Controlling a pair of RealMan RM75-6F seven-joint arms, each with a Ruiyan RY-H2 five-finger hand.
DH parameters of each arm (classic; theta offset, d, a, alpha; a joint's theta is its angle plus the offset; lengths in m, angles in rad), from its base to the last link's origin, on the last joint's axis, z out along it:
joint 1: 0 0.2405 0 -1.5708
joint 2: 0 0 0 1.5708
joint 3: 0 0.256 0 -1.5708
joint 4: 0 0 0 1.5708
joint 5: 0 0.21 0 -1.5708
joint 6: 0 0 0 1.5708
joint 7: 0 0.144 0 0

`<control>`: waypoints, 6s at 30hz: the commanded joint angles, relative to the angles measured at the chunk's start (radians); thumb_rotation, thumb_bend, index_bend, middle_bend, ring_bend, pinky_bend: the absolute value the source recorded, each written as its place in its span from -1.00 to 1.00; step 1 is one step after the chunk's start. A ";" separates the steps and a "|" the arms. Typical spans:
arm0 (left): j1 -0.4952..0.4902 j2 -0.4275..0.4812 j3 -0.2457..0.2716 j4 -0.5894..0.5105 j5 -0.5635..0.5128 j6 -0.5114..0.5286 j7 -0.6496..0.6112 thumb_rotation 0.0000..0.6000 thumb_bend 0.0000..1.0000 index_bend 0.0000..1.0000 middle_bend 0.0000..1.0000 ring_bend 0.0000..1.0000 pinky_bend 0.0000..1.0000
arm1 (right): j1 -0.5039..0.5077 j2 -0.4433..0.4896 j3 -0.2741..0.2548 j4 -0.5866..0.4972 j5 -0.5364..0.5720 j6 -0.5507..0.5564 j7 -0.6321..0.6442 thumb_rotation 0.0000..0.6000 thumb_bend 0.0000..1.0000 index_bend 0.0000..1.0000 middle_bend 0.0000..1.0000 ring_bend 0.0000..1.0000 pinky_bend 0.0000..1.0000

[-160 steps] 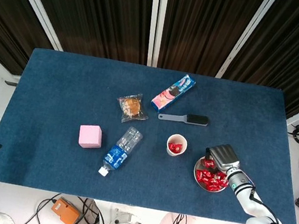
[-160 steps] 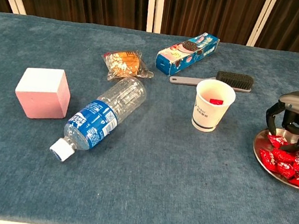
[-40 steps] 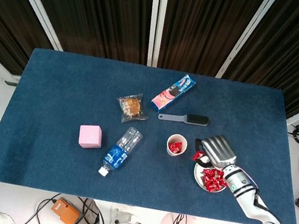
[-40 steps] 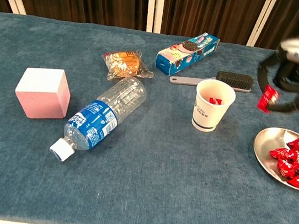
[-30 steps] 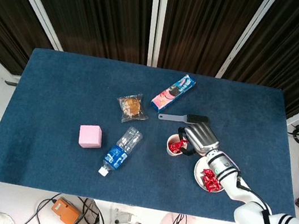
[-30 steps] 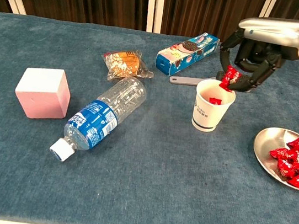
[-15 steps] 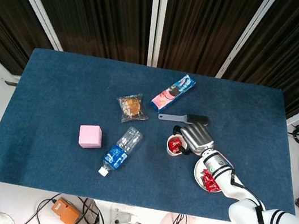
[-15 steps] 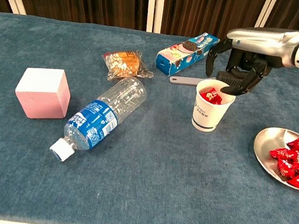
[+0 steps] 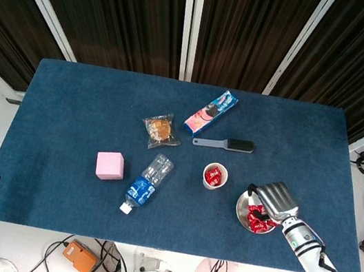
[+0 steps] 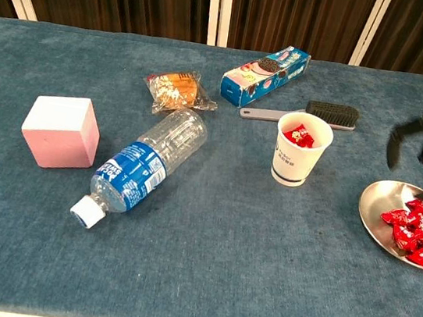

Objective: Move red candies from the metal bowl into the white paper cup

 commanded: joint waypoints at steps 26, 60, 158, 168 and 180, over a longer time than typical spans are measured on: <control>0.012 0.003 0.002 0.002 -0.007 0.010 -0.005 1.00 -0.99 -1.00 -1.00 -1.00 -1.00 | 0.022 -0.140 0.029 0.182 0.109 -0.145 -0.013 1.00 0.01 0.21 0.86 1.00 1.00; 0.020 0.010 0.001 -0.003 -0.010 0.018 0.000 1.00 -0.99 -1.00 -1.00 -1.00 -1.00 | 0.213 -0.191 0.206 0.131 0.127 -0.157 -0.005 1.00 0.00 0.01 0.86 1.00 1.00; 0.015 0.010 0.000 -0.033 0.015 0.031 0.024 1.00 -0.99 -1.00 -1.00 -1.00 -1.00 | 0.102 -0.125 0.153 0.207 -0.219 0.009 0.108 1.00 0.22 0.31 0.86 1.00 1.00; 0.017 0.017 0.000 -0.033 0.009 0.030 0.022 1.00 -0.99 -1.00 -1.00 -1.00 -1.00 | 0.183 -0.233 0.192 0.223 -0.126 -0.091 0.033 1.00 0.22 0.24 0.86 1.00 1.00; 0.018 0.007 0.001 -0.016 0.005 0.026 0.008 1.00 -0.99 -1.00 -1.00 -1.00 -1.00 | 0.194 -0.239 0.187 0.221 -0.068 -0.103 -0.022 1.00 0.09 0.05 0.86 1.00 1.00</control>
